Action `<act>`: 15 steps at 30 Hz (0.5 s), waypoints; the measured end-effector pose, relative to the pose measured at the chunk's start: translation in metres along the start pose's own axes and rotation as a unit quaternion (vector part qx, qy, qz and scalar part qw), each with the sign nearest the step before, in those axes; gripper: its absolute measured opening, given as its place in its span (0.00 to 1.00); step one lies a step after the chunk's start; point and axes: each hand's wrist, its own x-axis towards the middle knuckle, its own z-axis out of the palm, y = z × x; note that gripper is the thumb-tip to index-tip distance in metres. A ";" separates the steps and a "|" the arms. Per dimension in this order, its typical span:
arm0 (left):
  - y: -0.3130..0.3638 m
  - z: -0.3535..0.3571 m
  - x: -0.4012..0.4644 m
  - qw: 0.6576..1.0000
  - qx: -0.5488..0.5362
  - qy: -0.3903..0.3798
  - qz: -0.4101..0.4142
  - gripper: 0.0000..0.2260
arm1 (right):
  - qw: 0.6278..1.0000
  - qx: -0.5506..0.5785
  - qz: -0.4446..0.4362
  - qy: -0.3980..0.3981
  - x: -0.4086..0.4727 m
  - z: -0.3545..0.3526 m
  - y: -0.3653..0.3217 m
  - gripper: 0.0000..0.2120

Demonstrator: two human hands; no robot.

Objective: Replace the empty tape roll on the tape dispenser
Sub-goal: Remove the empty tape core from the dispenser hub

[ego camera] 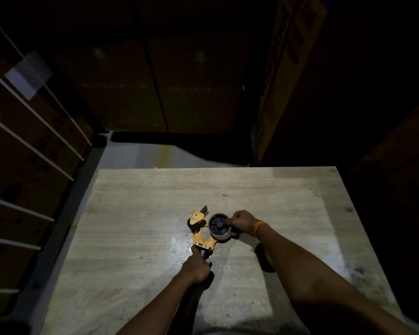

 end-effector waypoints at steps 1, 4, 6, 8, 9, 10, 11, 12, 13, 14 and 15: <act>0.000 0.000 0.001 1.000 0.008 -0.001 -0.002 0.27 | 1.000 0.001 0.001 -0.006 -0.002 0.000 0.000 0.22; 0.002 -0.001 0.001 1.000 0.027 0.005 -0.015 0.28 | 1.000 0.009 0.005 -0.004 -0.013 -0.002 -0.008 0.19; 0.004 0.002 0.000 0.999 0.032 0.022 -0.017 0.28 | 1.000 0.011 0.007 -0.006 -0.017 -0.005 -0.013 0.17; 0.004 0.004 -0.002 0.999 0.025 0.036 -0.021 0.27 | 1.000 0.016 0.014 -0.017 -0.017 -0.006 -0.017 0.17; 0.004 0.005 -0.002 0.999 0.022 0.037 -0.024 0.27 | 1.000 0.017 0.016 -0.021 -0.018 -0.006 -0.018 0.17; 0.005 0.005 -0.002 0.999 0.018 0.036 -0.027 0.27 | 0.999 0.018 0.018 -0.025 -0.016 -0.006 -0.018 0.17; 0.005 0.004 -0.001 0.999 0.017 0.033 -0.030 0.28 | 0.999 0.018 0.022 -0.031 -0.015 -0.006 -0.018 0.17; 0.006 0.003 -0.001 0.999 0.015 0.030 -0.034 0.29 | 0.999 0.021 0.024 -0.033 -0.014 -0.005 -0.017 0.16; 0.007 0.003 0.000 0.999 0.013 0.028 -0.036 0.30 | 0.999 0.027 0.030 -0.034 -0.013 -0.004 -0.017 0.16; 0.008 0.002 0.000 0.999 0.011 0.025 -0.039 0.30 | 0.998 0.035 0.034 -0.035 -0.011 -0.005 -0.016 0.16; 0.009 0.001 0.000 0.999 0.009 0.022 -0.042 0.30 | 0.998 0.038 0.039 -0.036 -0.011 -0.005 -0.017 0.16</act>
